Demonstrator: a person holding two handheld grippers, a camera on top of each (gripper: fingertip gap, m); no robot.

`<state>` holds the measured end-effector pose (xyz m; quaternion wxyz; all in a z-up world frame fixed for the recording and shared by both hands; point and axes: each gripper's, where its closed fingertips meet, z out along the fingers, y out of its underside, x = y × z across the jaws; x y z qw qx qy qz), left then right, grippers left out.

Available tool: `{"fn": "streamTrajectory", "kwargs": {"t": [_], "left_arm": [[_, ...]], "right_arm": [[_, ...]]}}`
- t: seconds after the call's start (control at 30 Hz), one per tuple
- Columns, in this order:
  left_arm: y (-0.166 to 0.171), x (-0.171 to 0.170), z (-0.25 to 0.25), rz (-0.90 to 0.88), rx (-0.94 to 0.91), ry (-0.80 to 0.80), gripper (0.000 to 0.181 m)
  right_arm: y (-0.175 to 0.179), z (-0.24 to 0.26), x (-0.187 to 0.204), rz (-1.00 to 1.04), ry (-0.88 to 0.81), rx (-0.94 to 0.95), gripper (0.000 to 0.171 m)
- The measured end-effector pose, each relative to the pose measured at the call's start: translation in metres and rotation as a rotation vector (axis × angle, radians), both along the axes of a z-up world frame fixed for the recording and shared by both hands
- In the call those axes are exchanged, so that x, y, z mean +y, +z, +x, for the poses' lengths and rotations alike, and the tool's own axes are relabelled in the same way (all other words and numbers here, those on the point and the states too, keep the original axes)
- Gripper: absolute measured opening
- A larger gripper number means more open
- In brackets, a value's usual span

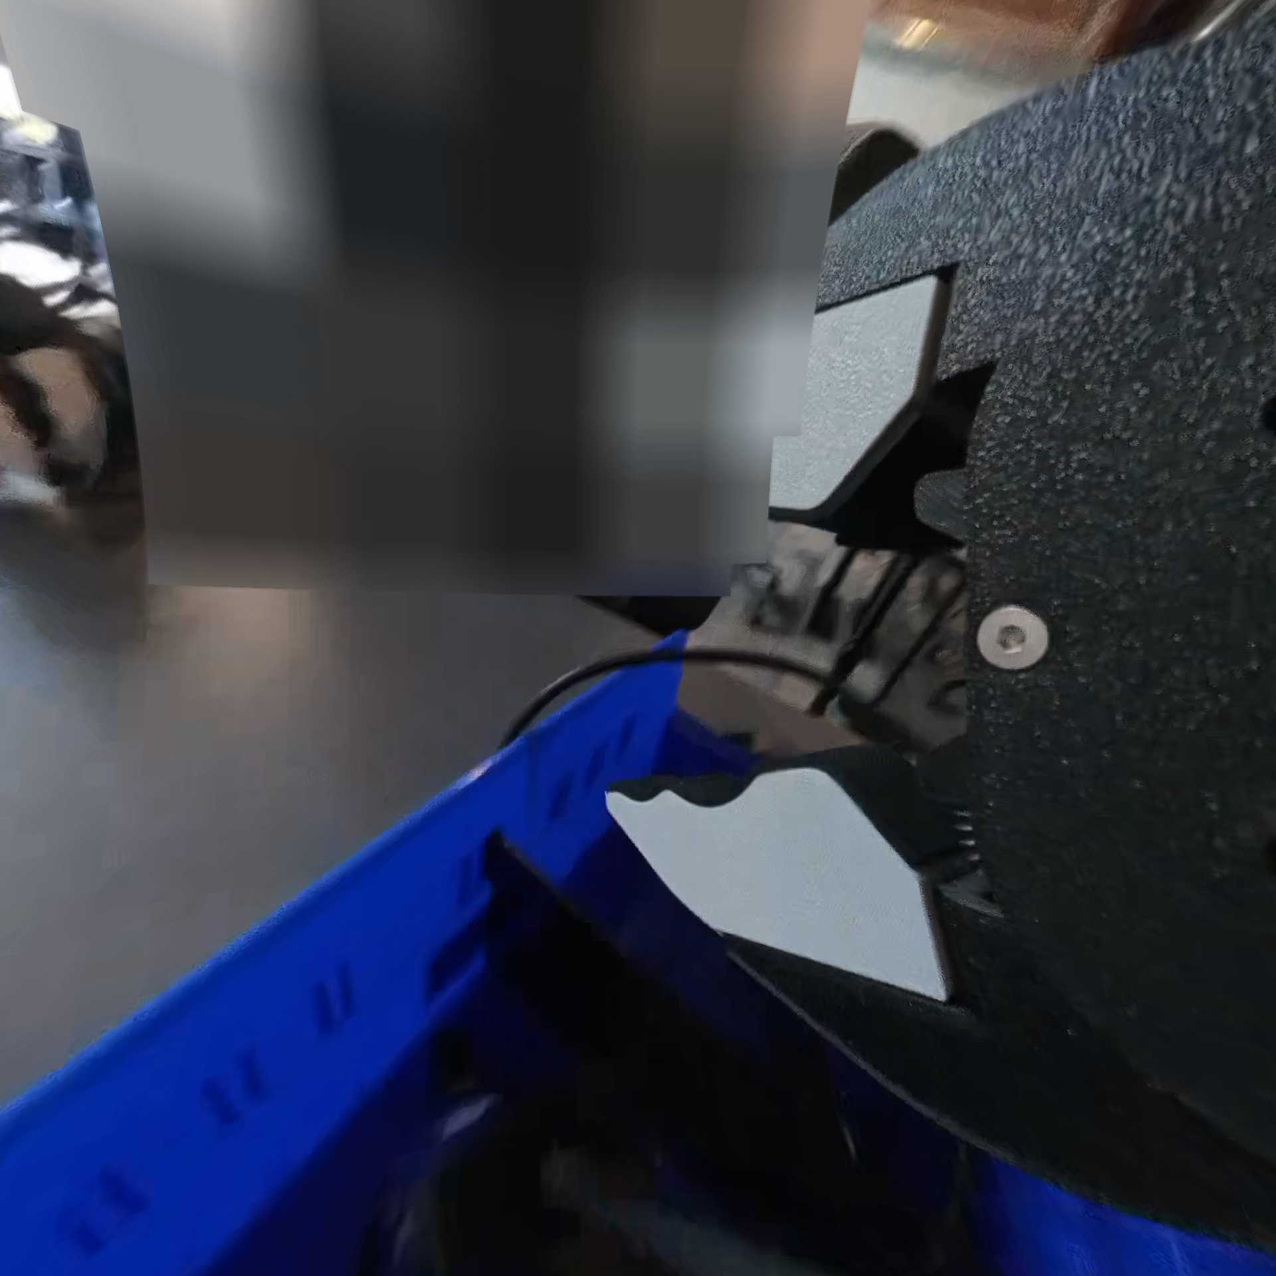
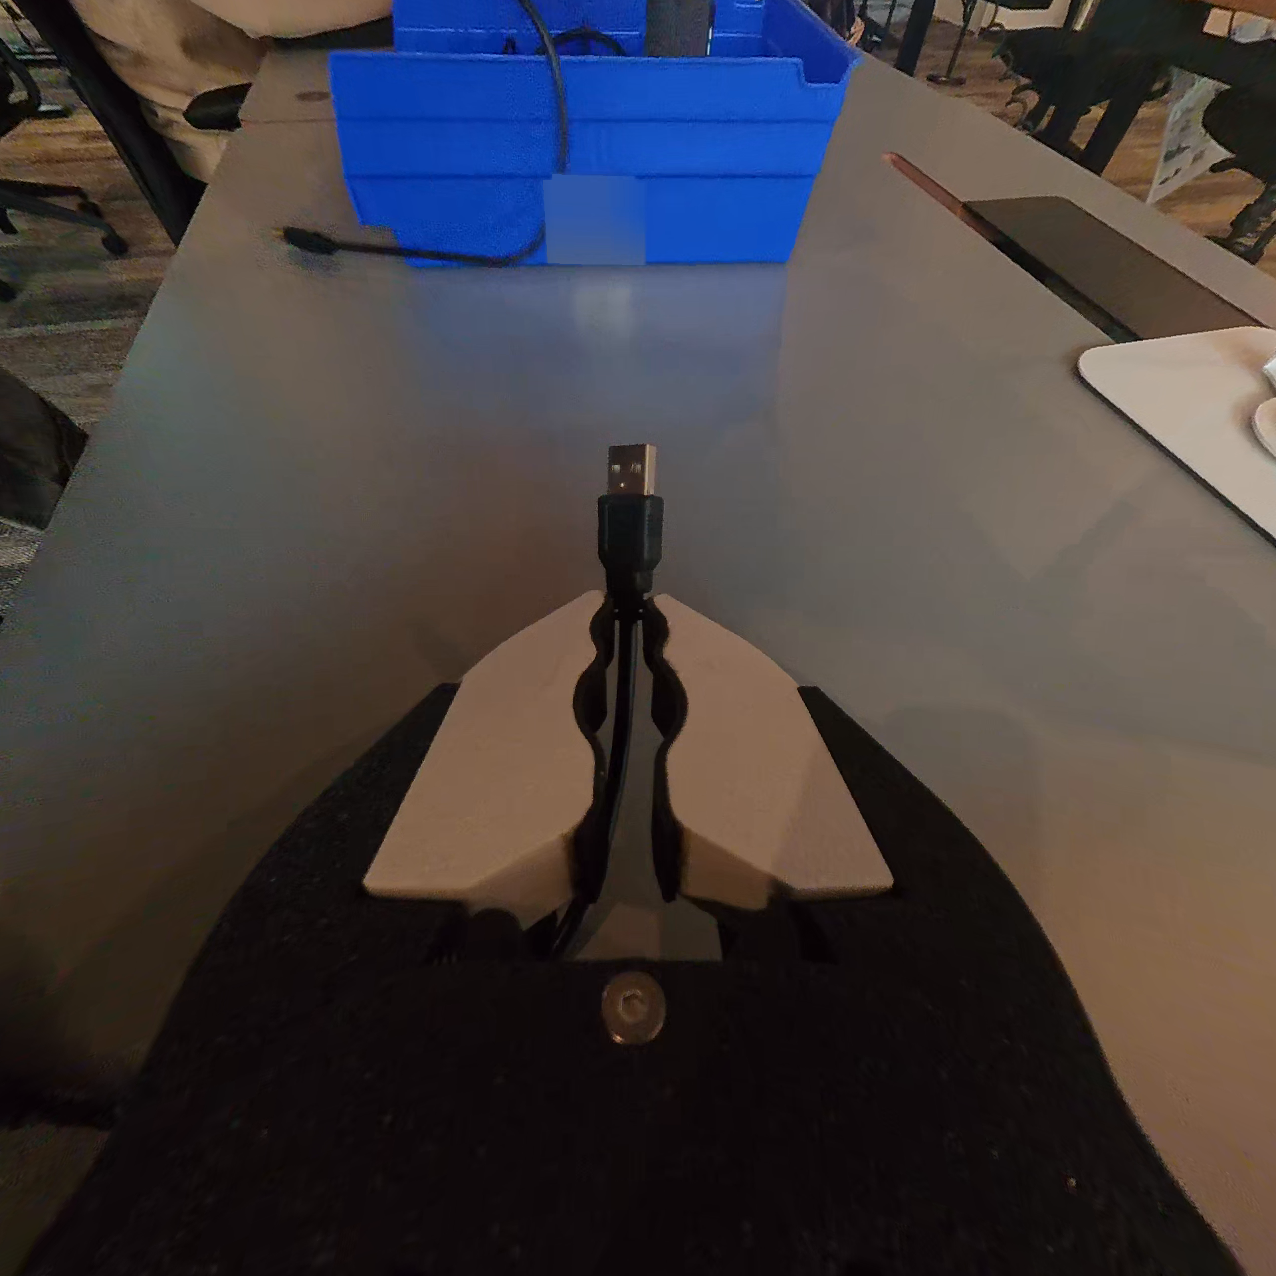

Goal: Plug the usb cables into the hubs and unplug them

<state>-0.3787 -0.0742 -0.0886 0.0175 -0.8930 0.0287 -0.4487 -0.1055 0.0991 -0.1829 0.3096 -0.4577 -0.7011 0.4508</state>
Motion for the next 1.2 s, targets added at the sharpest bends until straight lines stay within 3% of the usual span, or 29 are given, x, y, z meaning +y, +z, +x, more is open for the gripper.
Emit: {"fn": "streamTrajectory", "kwargs": {"t": [0.07,0.1,0.27,0.37,0.43,0.5,0.6,0.67,0.77,0.83,0.93,1.0,1.2], "left_arm": [[-0.001,-0.020,0.010,-0.080,-0.034,-0.115,0.081],[0.006,-0.019,0.015,-0.028,-0.080,-0.131,0.080],[0.071,0.026,0.040,0.644,-0.346,-0.052,0.075],[0.110,0.071,0.041,1.089,-0.278,0.226,0.067],[0.124,0.094,0.051,1.269,-0.087,0.400,0.052],[0.102,0.110,0.071,1.273,0.292,0.463,0.051],[0.027,0.118,0.104,1.093,0.767,0.365,0.054],[-0.019,0.123,0.130,1.040,0.865,0.303,0.057],[-0.072,0.132,0.141,0.900,0.882,0.433,0.055],[-0.089,0.137,0.139,0.850,0.870,0.556,0.058],[-0.102,0.139,0.113,0.788,1.017,0.741,0.065],[-0.110,0.142,0.111,0.747,0.975,0.806,0.081],[-0.141,0.141,0.090,0.576,0.912,0.932,0.109]], "right_arm": [[0.001,0.001,0.002,-0.005,0.000,0.002,0.007],[0.001,0.001,0.002,-0.012,0.001,0.005,0.007],[0.002,0.002,0.002,-0.024,0.008,0.013,0.007],[0.001,-0.001,0.004,-0.015,-0.009,0.019,0.007],[-0.003,-0.003,0.011,0.006,-0.052,0.001,0.007],[-0.007,-0.006,0.019,0.009,-0.106,-0.029,0.007],[-0.012,-0.011,0.035,0.045,-0.216,-0.065,0.011],[-0.012,-0.013,0.042,0.078,-0.270,-0.069,0.041],[-0.010,-0.014,0.045,0.096,-0.304,-0.081,0.061],[-0.005,-0.014,0.053,0.111,-0.358,-0.045,0.067],[0.000,-0.011,0.072,0.065,-0.493,-0.026,0.069],[-0.004,-0.007,0.084,0.011,-0.575,-0.055,0.071],[-0.024,0.014,0.116,-0.022,-0.748,-0.131,0.099]]}}
